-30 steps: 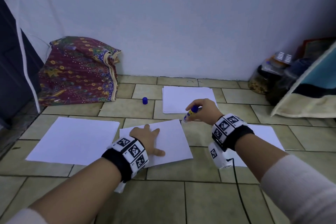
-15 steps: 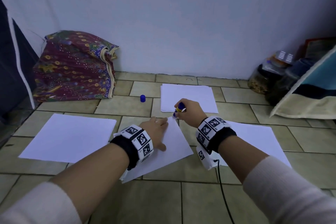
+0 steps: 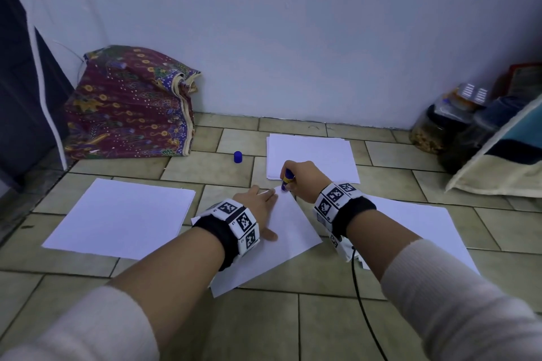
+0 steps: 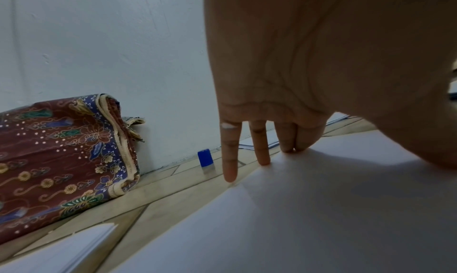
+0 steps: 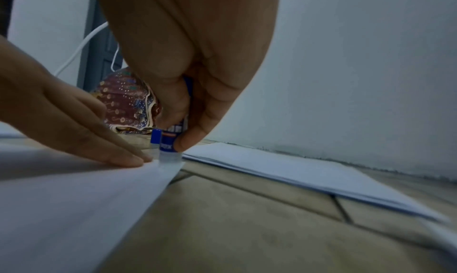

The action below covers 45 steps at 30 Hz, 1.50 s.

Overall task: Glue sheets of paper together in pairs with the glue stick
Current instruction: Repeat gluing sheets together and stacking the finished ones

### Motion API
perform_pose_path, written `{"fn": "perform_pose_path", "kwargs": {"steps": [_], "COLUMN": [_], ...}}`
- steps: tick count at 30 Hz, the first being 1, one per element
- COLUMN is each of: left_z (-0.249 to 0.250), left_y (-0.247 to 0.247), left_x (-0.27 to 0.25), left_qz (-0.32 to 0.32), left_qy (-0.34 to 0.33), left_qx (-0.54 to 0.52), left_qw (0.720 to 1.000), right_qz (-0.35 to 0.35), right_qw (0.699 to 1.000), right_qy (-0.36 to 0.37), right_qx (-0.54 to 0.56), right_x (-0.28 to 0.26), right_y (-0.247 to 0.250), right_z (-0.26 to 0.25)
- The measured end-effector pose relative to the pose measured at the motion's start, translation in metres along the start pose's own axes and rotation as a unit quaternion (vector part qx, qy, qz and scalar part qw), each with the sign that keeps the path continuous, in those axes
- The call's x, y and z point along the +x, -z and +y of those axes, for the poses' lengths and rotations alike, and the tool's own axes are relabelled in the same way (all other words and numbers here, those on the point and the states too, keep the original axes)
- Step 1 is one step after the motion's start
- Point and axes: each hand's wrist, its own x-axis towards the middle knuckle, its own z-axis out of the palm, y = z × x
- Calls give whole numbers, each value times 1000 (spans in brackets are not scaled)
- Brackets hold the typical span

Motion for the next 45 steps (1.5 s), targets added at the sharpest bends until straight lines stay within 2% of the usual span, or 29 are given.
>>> {"fn": "perform_pose_path", "kwargs": {"steps": [4,12,21,28,29,31,33,35,37,40,42,45], "left_z": [1,-1,-3,-4,-4,-3,-2,-1,0,1,3,3], "left_y": [1,-5,-7,-11,-11,-10,-7,-5,-7,-10,-9,-7], "left_x": [0,2,-1,-4,-5,-7,-10,-14,-16,-15,-16,-16], "left_qz": [-6,13,7,42,44,33,17,17,45,95,75,55], "left_qy": [1,-1,-5,-7,0,18,44,68,65,-31,-73,-43], "left_qx": [5,1,-7,-40,-46,-32,-8,0,9,-12,-15,0], "left_qw": [1000,1000,1000,998,998,999,999,998,997,995,994,998], "right_qz": [-30,-41,-83,-122,-112,-35,68,121,129,127,131,127], "right_qw": [999,996,993,987,990,997,988,977,975,968,963,967], "right_qy": [19,63,80,80,75,58,28,7,-5,-23,-29,-42], "right_qx": [-32,-41,-40,-61,-45,42,133,176,183,215,236,217], "right_x": [-11,-52,-86,-97,-96,-92,-88,-82,-76,-65,-58,-43], "right_y": [5,6,6,14,17,23,26,25,20,13,10,4], "right_z": [0,19,36,40,41,47,52,53,50,43,36,25]}}
